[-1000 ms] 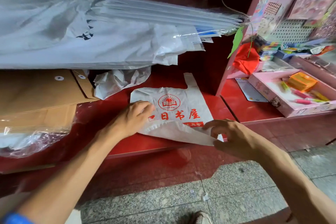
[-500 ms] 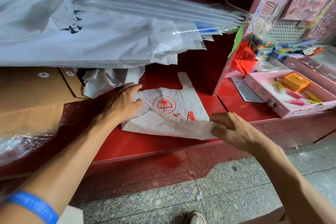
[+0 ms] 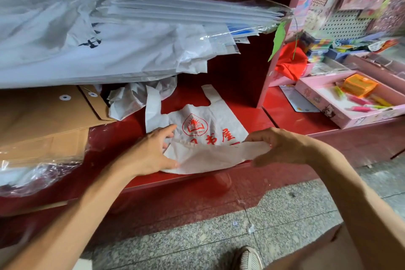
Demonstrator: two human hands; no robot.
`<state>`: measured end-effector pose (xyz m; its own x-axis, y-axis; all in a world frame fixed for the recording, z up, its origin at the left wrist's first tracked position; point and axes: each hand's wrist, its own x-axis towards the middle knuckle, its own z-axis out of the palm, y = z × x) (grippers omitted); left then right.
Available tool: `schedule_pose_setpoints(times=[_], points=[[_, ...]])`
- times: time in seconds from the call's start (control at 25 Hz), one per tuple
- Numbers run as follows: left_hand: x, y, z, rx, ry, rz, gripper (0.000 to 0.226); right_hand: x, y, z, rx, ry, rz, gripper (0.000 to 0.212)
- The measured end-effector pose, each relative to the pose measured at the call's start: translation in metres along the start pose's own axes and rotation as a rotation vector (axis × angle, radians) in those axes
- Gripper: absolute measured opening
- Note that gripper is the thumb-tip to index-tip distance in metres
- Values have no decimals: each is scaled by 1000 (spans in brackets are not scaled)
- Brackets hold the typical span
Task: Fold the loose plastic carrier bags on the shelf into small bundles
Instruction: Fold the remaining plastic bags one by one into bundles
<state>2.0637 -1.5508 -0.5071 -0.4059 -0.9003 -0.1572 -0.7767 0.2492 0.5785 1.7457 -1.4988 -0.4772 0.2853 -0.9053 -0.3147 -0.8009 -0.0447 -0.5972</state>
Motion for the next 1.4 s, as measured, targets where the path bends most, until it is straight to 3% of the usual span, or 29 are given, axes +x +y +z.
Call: schedule_pose_setpoints(times=[0.12,0.2,0.28,0.32,0.48,0.64,0.8,0.96,1.04,1.12,1.2,1.32,1.4], points=[[-13,-2,-9,-63,-176,30,96,-2,5,2,-22,-63,-15,55],[-16,-4,-8,-35,-94,44,63,-1,9,3,15,29,-20,42],[-18,-1,-8,35,73,53,13,0,7,3,0,152,12,18],[-19,2,-8,61,139,65,9,1,5,3,-17,196,18,8],[-19,-3,-4,-34,206,23,34,4,1,2,13,159,10,8],[-8,-27,-8,-276,304,-205,49,20,6,5,5,356,91,41],[-9,-21,8,-67,488,-216,40,39,5,22,-37,555,122,49],[-9,-12,17,-63,456,-226,33,50,4,39,-208,674,211,41],[-10,-17,21,157,522,-129,49,50,1,41,-272,736,273,29],[-10,-19,25,424,612,97,51,49,-5,45,-414,835,194,30],[-11,-14,25,440,471,329,49,51,-7,50,-558,730,-17,53],[-12,-14,23,354,43,252,92,42,-16,47,-461,225,-81,82],[-15,-18,16,402,-47,209,107,31,-16,39,-481,53,-30,98]])
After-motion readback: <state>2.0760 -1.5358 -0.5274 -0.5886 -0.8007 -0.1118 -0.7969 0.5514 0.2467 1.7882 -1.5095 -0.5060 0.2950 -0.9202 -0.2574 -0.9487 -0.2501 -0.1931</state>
